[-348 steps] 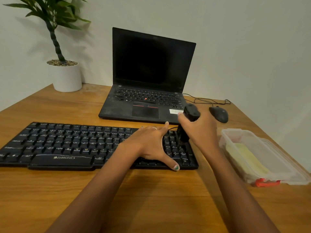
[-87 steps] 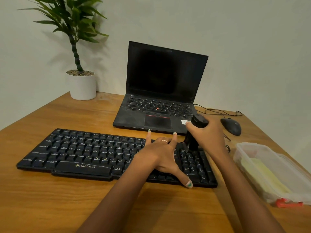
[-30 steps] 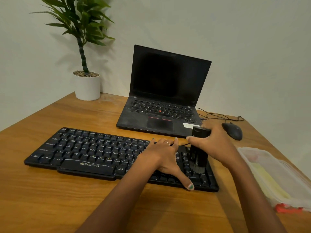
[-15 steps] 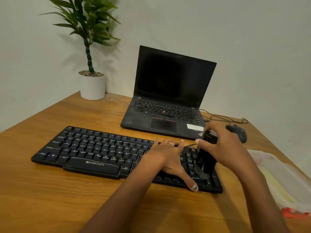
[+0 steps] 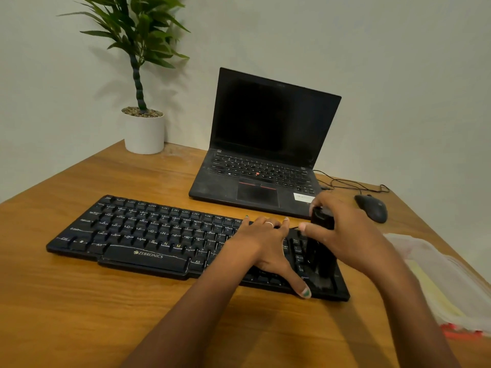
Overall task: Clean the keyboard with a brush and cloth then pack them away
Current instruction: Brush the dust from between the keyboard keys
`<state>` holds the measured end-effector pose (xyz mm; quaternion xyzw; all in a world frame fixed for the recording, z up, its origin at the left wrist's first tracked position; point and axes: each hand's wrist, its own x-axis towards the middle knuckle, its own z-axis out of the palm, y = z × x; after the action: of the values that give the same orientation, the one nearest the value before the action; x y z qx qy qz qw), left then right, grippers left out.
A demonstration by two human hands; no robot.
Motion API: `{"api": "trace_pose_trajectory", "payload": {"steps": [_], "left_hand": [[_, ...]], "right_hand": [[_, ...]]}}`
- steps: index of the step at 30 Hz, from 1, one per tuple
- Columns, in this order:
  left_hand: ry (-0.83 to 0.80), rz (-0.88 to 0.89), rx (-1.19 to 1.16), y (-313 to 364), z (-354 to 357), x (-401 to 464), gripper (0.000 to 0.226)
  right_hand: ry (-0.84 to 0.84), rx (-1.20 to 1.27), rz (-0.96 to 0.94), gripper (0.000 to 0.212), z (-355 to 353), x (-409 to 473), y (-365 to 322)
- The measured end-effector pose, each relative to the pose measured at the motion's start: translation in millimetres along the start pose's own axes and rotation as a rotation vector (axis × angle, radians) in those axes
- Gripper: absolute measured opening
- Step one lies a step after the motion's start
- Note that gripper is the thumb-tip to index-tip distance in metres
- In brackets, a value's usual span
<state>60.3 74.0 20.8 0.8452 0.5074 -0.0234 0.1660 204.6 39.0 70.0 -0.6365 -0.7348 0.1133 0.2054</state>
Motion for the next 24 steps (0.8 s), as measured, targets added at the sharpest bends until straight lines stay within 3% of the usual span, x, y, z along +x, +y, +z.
{"api": "trace_pose_trajectory", "payload": {"steps": [3, 5, 7, 10, 12, 17, 19, 21, 24], "left_hand": [[0.0, -0.004, 0.002, 0, 1, 0, 0.132], [-0.001, -0.01, -0.005, 0, 1, 0, 0.132], [-0.002, -0.01, -0.01, 0, 1, 0, 0.132], [0.009, -0.006, -0.014, -1, 2, 0, 0.132], [0.012, -0.002, -0.012, -1, 2, 0, 0.132], [-0.008, -0.011, -0.003, 0, 1, 1, 0.131], [-0.017, -0.015, -0.003, 0, 2, 1, 0.132], [-0.015, -0.014, -0.01, 0, 2, 1, 0.133], [-0.002, -0.01, -0.013, 0, 2, 0, 0.133]], "right_hand": [[0.331, 0.061, -0.031, 0.023, 17, 1, -1], [0.436, 0.126, -0.015, 0.025, 22, -1, -1], [0.421, 0.102, -0.008, 0.024, 19, -4, 3], [0.159, 0.031, 0.073, 0.021, 3, -12, 5], [0.094, 0.013, 0.096, 0.022, -3, -12, 4], [0.463, 0.063, 0.03, 0.026, 21, -4, -1], [0.505, 0.121, 0.014, 0.024, 24, -2, 4], [0.399, 0.101, 0.02, 0.021, 17, -3, 10], [0.078, -0.015, 0.043, 0.021, -1, -10, 6]]}}
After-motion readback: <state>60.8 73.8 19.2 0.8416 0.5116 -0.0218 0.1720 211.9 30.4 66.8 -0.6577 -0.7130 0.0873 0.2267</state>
